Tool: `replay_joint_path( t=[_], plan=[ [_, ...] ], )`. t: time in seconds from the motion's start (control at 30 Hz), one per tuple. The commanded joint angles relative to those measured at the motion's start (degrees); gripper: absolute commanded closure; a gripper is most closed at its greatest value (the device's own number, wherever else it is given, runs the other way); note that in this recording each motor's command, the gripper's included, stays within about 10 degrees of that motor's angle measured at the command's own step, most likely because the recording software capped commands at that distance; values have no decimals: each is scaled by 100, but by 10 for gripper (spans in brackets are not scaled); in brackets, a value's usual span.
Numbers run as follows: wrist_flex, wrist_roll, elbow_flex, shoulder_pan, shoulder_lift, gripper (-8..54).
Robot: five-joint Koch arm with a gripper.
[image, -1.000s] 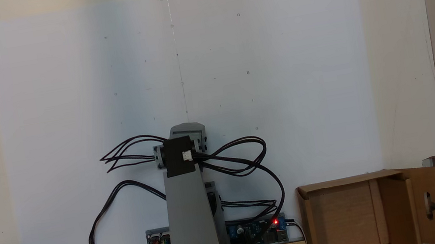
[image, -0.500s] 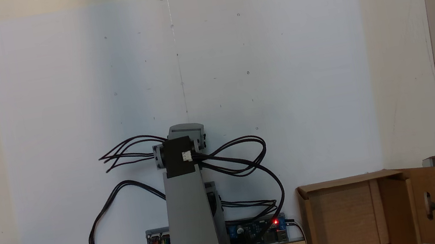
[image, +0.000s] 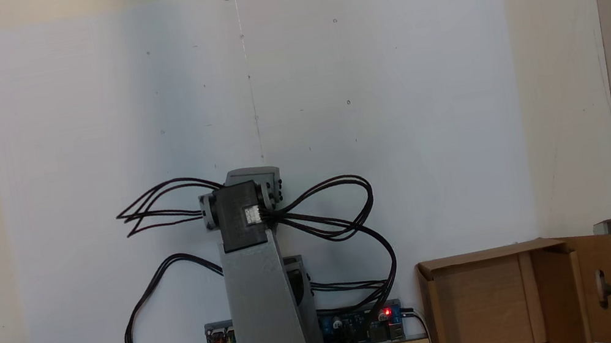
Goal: Grasp a green dice and put it in the bin.
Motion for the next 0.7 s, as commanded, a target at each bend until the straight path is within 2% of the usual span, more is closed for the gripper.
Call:
replay_joint_path(
  t=[0.0, 0.2, 0.4, 0.47, 0.53, 0.67],
  plan=[
    [938, 316, -782, -79, 123, 340],
    [2433, 334, -2619, -167, 149, 340],
    [2435, 325, -2927, 53, 149, 340],
    [2391, 246, -3111, 527, 149, 340],
    [1854, -703, -3445, 2057, 149, 340],
    [958, -1494, -3437, 3507, 141, 340]
  ],
)
